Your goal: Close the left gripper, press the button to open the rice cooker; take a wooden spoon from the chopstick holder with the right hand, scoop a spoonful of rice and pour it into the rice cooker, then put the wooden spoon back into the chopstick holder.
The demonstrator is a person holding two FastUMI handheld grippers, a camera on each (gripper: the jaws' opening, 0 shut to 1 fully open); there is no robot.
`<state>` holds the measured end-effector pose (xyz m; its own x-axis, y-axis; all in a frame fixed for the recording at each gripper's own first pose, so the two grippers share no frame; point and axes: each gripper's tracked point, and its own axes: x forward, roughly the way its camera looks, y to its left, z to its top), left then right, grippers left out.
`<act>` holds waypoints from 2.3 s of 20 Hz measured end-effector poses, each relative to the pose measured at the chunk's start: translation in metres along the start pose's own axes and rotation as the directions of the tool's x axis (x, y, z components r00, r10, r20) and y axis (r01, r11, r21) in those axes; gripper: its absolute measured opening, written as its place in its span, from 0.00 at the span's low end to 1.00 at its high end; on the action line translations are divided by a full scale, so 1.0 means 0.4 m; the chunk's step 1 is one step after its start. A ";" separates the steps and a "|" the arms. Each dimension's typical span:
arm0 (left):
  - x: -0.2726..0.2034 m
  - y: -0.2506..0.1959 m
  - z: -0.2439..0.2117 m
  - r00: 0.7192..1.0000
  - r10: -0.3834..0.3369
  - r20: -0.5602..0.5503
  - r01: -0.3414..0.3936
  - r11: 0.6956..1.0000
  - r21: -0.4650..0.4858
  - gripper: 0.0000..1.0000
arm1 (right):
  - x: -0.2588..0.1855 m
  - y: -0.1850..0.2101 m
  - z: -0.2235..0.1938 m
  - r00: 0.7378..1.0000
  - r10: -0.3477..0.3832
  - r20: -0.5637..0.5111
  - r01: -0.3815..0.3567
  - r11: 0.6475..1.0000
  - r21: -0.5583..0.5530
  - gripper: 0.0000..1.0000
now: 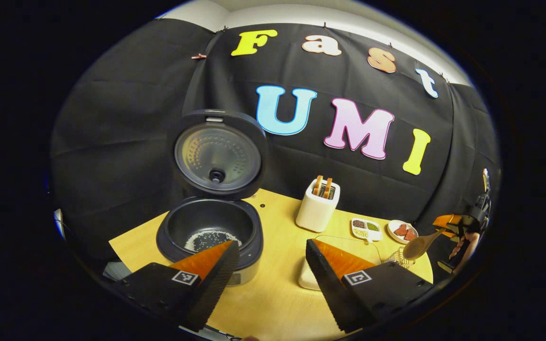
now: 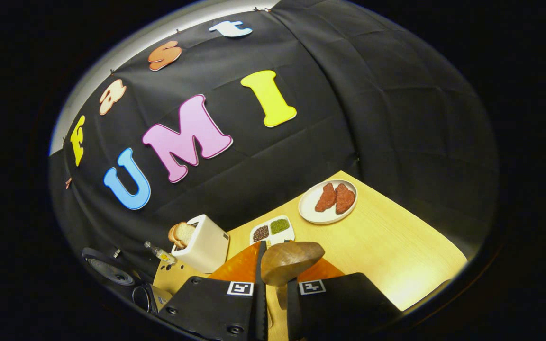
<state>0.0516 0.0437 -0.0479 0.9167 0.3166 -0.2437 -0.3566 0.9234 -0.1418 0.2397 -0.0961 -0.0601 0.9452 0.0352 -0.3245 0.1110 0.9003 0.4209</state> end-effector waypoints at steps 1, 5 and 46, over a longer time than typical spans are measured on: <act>-0.003 0.019 0.003 1.000 0.000 0.004 0.000 1.000 0.006 0.95 | -0.007 0.032 0.002 1.000 0.018 0.004 -0.018 1.000 -0.009 0.20; -0.010 0.075 -0.002 1.000 -0.018 0.000 0.018 1.000 -0.003 0.95 | -0.015 0.146 -0.037 0.997 0.070 -0.026 -0.071 0.997 -0.027 0.20; -0.008 0.300 -0.131 0.995 -0.034 -0.098 0.032 0.999 -0.026 0.95 | 0.084 0.480 -0.590 0.914 0.138 -0.380 -0.135 0.990 0.034 0.21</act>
<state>-0.0034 0.1422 -0.1144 0.9061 0.2623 -0.3319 -0.3321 0.9271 -0.1741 0.2202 0.1804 -0.1900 0.7630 0.3215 -0.5608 -0.0075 0.8719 0.4896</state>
